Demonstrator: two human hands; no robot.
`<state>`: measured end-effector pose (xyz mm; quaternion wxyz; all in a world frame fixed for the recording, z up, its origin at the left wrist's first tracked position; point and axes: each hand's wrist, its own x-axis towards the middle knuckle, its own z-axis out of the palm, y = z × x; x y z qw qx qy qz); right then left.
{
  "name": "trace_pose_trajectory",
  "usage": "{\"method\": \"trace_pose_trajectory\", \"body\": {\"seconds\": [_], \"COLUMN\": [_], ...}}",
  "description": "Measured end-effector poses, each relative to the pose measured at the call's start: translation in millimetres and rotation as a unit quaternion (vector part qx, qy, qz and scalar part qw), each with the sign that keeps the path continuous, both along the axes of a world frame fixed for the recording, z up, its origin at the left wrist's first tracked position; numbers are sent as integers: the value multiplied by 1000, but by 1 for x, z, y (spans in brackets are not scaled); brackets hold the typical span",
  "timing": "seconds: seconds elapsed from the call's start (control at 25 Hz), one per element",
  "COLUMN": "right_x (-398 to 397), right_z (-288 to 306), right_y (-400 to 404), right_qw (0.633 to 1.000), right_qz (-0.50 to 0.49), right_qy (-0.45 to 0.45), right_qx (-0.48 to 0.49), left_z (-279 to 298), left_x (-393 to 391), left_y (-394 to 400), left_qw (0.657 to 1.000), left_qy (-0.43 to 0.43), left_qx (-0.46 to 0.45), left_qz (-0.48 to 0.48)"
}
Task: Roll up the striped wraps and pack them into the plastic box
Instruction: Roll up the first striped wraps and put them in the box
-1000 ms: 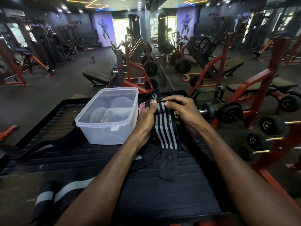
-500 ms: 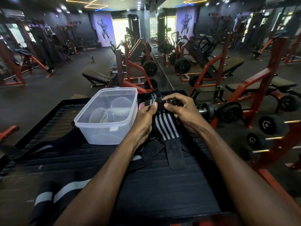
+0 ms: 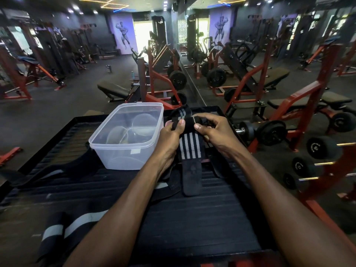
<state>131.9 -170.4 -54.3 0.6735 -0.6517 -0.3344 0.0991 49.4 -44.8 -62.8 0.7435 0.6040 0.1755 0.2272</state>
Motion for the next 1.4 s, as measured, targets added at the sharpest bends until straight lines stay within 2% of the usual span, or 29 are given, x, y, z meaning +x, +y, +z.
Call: {"method": "trace_pose_trajectory", "body": {"seconds": [0.08,0.16,0.28,0.36,0.52,0.6,0.8,1.08,1.32,1.4], "right_x": [-2,-2,2,3,-1,-1,-3,-6,-9,-12], "right_z": [0,0,-1,-2,0,0,1,3,1,1], "right_y": [1,2,0,0,4,5,3,6,4,5], "right_qw": [999,999,999,999,997,995,997,983,982,983], "right_qz": [20,15,-12,2,19,17,16,64,64,60], "right_qy": [44,38,-17,-14,71,97,67,168,176,172], "right_qx": [4,11,29,38,20,-2,21,23,35,36], "left_z": [-1,-1,0,0,0,-2,1,-9,-3,-3], "left_x": [0,0,0,1,0,0,-1,6,1,0], "left_y": [1,1,-2,-2,1,2,-3,4,-1,-2], "left_qw": [999,999,999,997,998,997,999,999,995,996], "left_qy": [5,1,-19,-10,9,12,10,-5,-14,3], "left_qx": [24,30,-44,-66,47,69,-25,14,-95,-84], "left_qz": [24,28,-10,-27,34,32,-23,29,-25,-28]}}
